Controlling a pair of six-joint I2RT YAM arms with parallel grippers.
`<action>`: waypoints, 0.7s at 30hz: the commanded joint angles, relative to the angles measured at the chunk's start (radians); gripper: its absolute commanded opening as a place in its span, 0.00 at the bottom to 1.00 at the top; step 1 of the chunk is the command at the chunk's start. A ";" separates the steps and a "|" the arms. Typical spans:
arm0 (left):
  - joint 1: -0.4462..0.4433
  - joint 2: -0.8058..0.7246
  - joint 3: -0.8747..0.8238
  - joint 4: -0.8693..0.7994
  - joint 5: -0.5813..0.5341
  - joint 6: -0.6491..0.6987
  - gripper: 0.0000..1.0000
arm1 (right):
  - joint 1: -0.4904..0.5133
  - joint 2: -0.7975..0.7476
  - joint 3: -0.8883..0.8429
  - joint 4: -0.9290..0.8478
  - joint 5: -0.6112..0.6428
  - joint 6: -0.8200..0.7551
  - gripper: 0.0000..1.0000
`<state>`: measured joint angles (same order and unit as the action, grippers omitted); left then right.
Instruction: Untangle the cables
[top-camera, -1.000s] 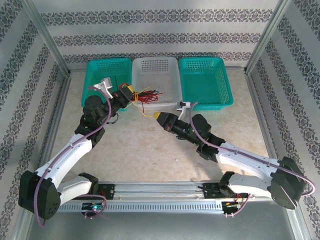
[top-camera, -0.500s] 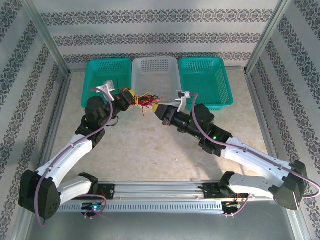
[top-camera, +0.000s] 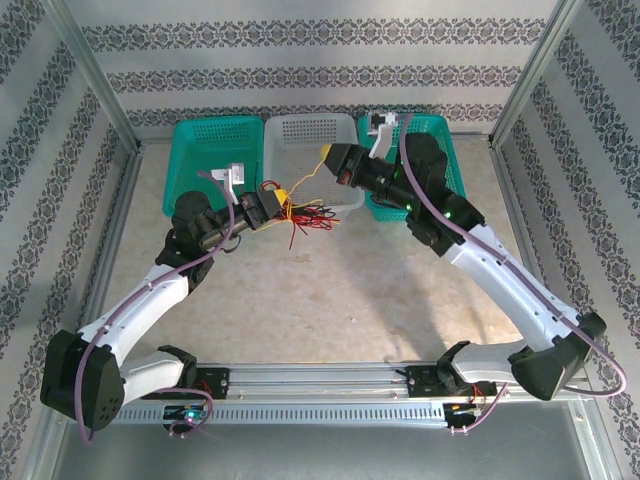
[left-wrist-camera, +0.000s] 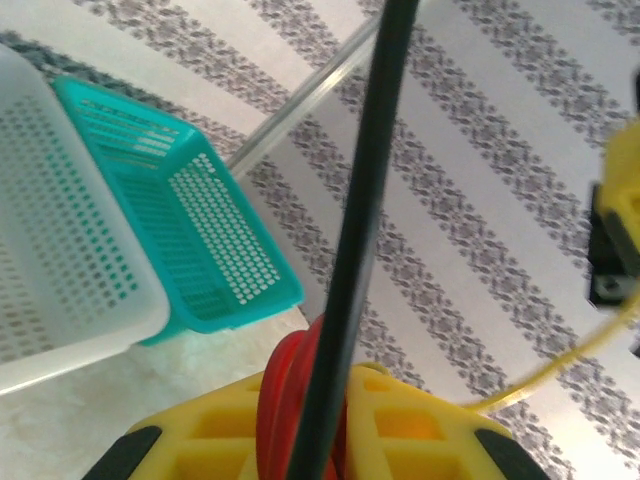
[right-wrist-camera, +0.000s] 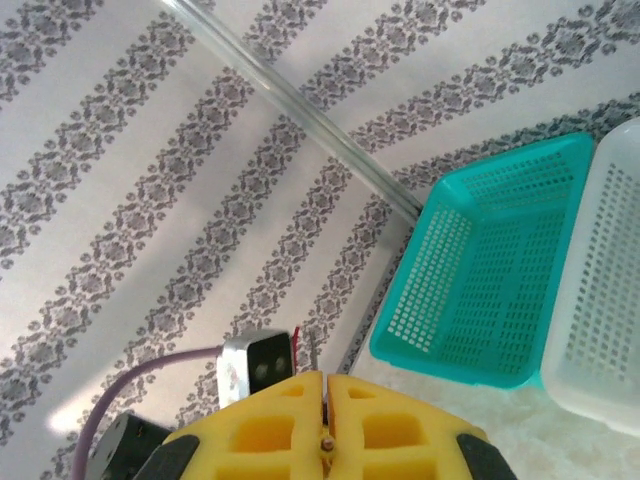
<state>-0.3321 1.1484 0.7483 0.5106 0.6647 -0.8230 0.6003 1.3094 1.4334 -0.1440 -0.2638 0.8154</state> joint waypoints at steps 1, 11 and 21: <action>0.006 0.010 0.012 0.156 0.154 -0.065 0.00 | -0.045 0.045 0.100 -0.103 -0.015 -0.049 0.00; 0.006 0.030 0.035 0.267 0.248 -0.157 0.00 | -0.102 0.099 0.120 -0.192 0.030 -0.097 0.00; 0.006 0.064 0.040 0.362 0.273 -0.226 0.00 | -0.227 0.100 -0.137 0.042 -0.140 0.159 0.00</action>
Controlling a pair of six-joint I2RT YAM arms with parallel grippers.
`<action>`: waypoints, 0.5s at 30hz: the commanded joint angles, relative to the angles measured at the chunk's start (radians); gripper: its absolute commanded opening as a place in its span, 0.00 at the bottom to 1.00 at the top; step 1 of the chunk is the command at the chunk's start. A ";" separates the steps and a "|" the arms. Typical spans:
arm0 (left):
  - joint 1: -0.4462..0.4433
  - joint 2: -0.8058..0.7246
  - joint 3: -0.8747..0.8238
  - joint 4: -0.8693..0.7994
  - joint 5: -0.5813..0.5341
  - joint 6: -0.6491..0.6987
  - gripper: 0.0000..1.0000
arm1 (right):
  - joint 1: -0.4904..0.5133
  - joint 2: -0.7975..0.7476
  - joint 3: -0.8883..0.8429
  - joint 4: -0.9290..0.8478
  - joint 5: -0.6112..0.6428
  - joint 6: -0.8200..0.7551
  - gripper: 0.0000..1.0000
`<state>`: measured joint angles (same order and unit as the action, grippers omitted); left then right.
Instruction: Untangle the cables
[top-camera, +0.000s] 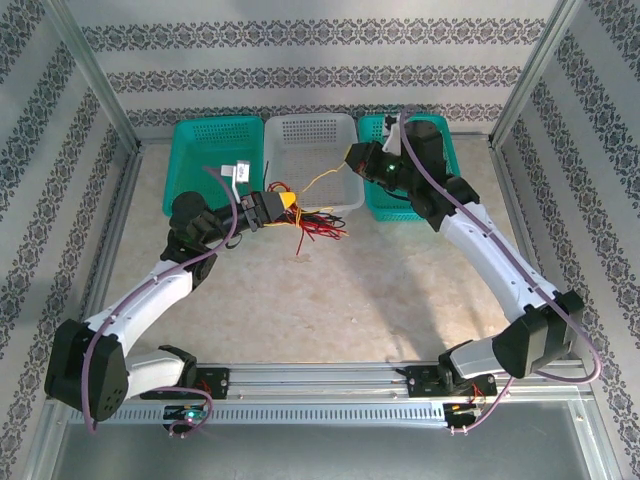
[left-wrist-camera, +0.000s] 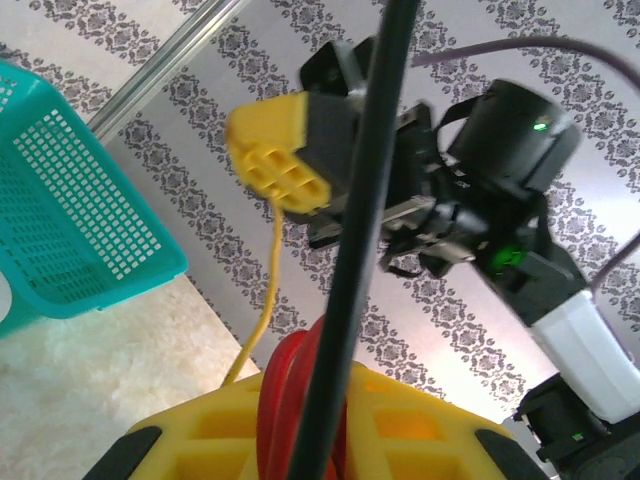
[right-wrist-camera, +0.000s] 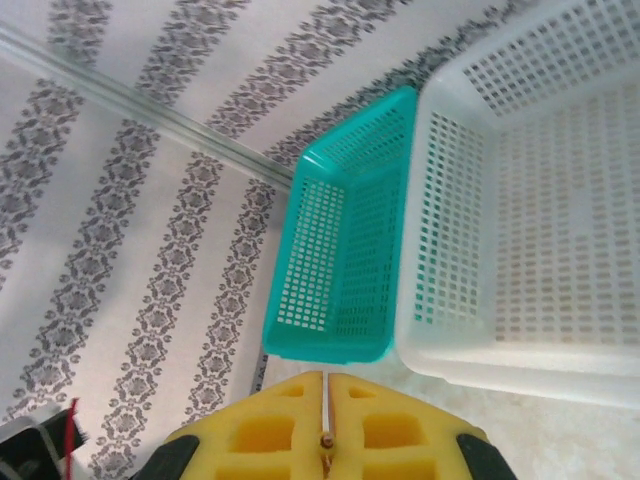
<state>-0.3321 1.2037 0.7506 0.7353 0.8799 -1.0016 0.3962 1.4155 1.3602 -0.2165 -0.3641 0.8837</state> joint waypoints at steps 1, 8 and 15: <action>0.006 0.014 0.037 0.145 0.060 -0.055 0.00 | -0.030 -0.013 -0.091 0.146 -0.051 0.115 0.00; 0.010 0.006 0.051 0.053 0.102 0.009 0.00 | -0.086 -0.114 -0.219 0.219 -0.101 0.127 0.50; 0.023 -0.001 0.071 -0.022 0.155 0.054 0.00 | -0.205 -0.302 -0.295 0.140 -0.263 0.019 0.70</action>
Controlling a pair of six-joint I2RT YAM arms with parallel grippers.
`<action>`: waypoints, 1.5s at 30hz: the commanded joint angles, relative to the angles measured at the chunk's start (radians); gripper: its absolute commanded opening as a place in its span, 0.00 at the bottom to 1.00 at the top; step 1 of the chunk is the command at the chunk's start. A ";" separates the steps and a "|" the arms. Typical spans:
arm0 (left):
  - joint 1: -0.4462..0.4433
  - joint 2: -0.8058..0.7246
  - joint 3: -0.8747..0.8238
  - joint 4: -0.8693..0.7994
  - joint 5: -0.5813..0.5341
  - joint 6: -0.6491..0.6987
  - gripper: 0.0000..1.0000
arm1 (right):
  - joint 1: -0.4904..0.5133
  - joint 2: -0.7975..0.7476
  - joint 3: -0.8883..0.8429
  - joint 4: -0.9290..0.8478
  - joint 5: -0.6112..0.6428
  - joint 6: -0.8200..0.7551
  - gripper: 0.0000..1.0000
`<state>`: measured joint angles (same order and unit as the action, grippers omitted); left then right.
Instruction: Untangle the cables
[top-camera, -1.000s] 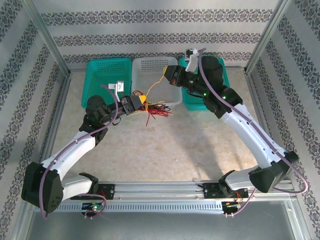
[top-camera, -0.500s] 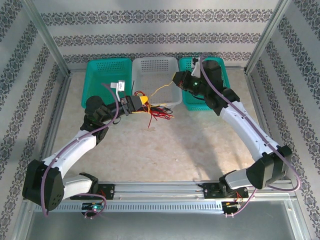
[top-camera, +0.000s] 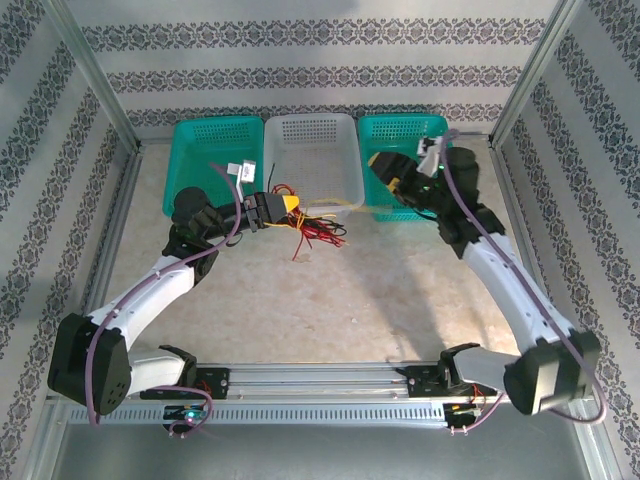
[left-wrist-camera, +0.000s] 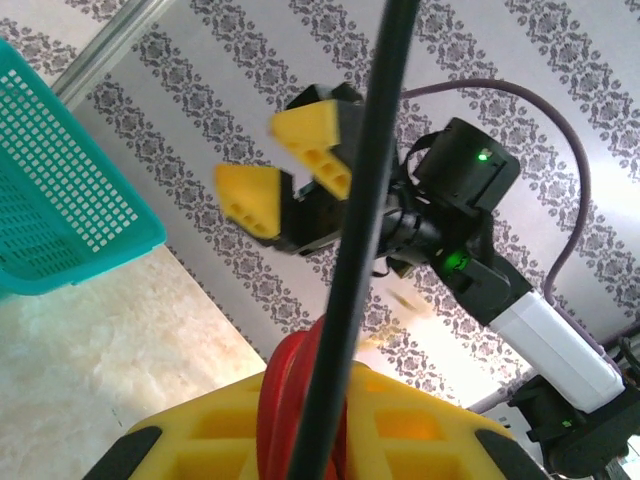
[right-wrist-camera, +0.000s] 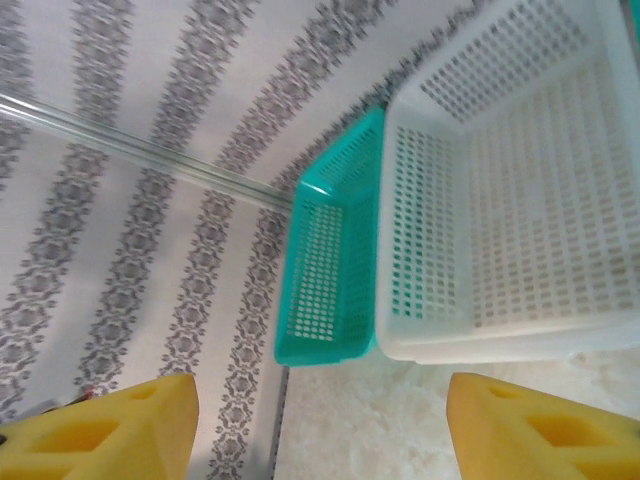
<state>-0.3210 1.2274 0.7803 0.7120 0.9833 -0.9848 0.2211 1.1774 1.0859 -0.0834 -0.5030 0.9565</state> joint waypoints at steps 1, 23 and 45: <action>0.013 -0.021 0.044 -0.002 0.059 0.038 0.00 | -0.035 -0.079 -0.022 0.006 -0.158 -0.068 0.72; 0.014 -0.005 0.231 -0.634 0.111 0.468 0.00 | 0.361 0.033 0.426 -0.834 0.012 -0.789 0.59; 0.016 0.025 0.232 -0.552 0.138 0.404 0.00 | 0.388 0.032 0.345 -0.798 0.094 -0.806 0.10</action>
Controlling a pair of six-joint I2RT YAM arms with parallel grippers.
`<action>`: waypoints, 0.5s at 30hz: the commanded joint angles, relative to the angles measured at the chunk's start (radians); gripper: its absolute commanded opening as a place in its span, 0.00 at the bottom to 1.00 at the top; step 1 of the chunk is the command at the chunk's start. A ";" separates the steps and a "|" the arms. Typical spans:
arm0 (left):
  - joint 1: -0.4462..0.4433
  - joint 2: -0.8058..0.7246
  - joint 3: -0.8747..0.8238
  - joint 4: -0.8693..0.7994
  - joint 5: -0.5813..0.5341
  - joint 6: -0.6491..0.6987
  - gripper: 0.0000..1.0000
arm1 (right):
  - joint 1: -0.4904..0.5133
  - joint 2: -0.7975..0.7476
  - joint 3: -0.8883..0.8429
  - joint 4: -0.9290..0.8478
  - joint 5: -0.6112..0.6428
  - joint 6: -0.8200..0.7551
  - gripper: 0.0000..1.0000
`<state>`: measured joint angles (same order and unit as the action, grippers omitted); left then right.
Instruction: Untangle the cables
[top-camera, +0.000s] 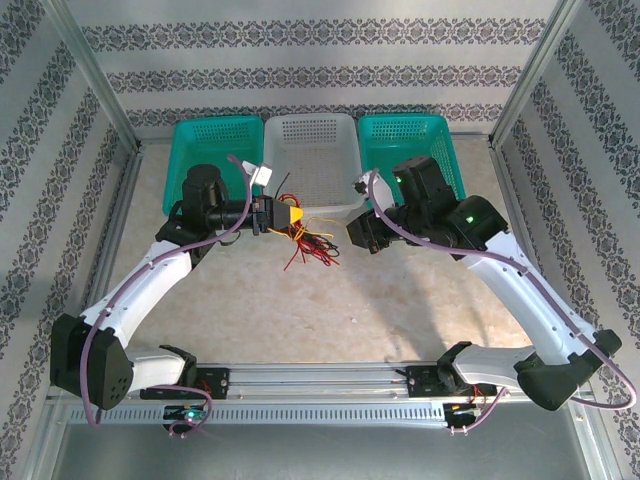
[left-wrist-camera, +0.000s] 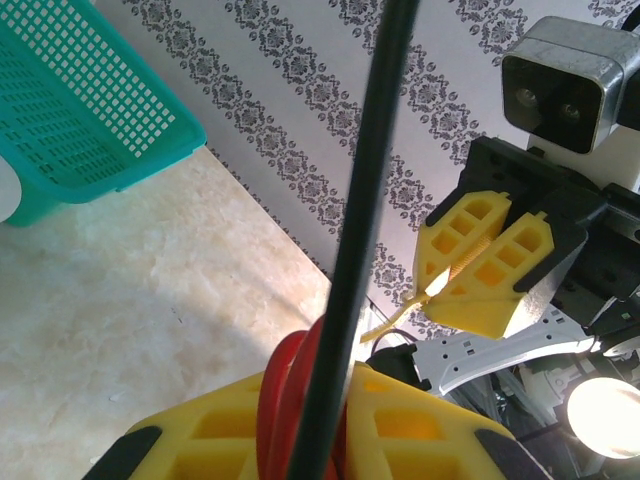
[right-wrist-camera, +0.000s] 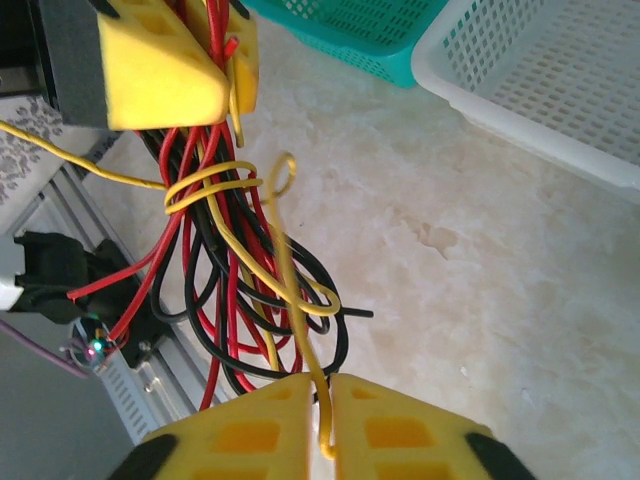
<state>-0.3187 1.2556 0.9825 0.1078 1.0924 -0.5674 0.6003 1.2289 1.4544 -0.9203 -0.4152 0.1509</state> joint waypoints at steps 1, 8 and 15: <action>0.013 -0.003 0.027 0.057 0.032 -0.016 0.00 | 0.008 -0.023 -0.030 0.050 0.006 0.006 0.09; 0.014 0.001 0.000 0.130 0.042 -0.067 0.00 | 0.008 -0.032 -0.084 0.136 -0.033 0.055 0.11; 0.013 0.005 -0.003 0.136 0.049 -0.071 0.00 | 0.007 -0.032 -0.121 0.184 -0.031 0.079 0.22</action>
<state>-0.3183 1.2575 0.9794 0.1719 1.1042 -0.6220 0.6003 1.2095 1.3476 -0.7795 -0.4351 0.2146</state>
